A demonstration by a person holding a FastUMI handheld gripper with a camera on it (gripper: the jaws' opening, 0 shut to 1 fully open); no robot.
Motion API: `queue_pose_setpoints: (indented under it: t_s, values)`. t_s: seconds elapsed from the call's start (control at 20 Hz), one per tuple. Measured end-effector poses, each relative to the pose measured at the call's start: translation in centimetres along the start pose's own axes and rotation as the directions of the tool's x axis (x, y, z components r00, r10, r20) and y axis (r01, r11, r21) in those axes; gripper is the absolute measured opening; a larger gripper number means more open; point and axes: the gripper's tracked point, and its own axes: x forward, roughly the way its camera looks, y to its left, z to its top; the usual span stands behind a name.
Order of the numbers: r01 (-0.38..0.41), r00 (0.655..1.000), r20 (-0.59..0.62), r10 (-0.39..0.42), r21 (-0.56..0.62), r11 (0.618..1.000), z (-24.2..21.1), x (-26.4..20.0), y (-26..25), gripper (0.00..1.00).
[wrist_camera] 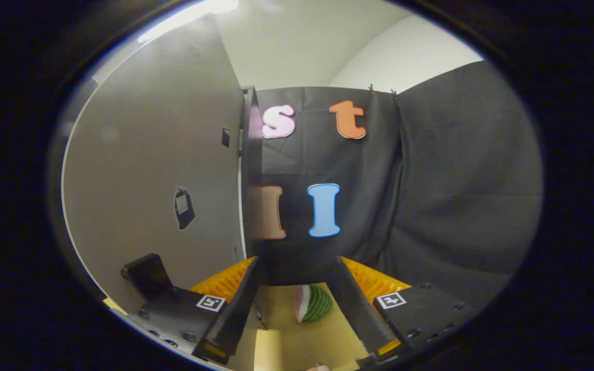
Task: Open the shoe cabinet door, grab the shoes and put them into the shoe cabinet, then close the shoe cabinet door.
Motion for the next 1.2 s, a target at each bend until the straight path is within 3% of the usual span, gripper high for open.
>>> queue_pose_setpoints:
  t_s: [0.6, 0.8, 0.95, 1.2]
  values:
    - [-0.118, 0.993, 0.005, 0.118, -0.002, 0.993, -0.6, -0.2, 17.9, 0.91]
    - [-0.179, 0.984, -0.01, 0.18, 0.063, 0.982, -1.6, 2.1, 24.8, 0.91]
    - [-0.218, 0.976, -0.018, 0.219, 0.045, 0.975, -2.2, 4.1, 29.7, 0.93]
    - [-0.224, 0.973, -0.029, 0.228, 0.097, 0.97, -3.5, 7.7, 33.8, 0.93]
